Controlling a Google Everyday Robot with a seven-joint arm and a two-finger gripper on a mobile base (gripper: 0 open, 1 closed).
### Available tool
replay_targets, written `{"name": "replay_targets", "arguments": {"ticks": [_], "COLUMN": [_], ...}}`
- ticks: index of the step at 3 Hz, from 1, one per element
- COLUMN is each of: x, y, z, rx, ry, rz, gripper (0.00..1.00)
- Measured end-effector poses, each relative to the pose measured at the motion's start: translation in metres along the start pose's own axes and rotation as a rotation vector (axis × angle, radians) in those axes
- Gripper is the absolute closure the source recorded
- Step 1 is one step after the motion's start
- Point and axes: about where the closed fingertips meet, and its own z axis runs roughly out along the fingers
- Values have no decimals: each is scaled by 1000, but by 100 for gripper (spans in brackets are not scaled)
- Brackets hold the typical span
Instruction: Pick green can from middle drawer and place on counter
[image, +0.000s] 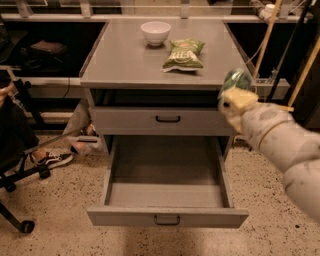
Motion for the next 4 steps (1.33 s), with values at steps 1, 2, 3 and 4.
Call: {"name": "replay_targets", "arguments": {"ticks": [1, 2, 3, 4], "x": [65, 84, 52, 23], "y": [-38, -58, -62, -46], "z": [38, 97, 178, 249], "rx": [41, 30, 2, -54], "ry": [58, 23, -100, -218], "rz": [-46, -107, -179, -258], "gripper": [100, 100, 100, 100]}}
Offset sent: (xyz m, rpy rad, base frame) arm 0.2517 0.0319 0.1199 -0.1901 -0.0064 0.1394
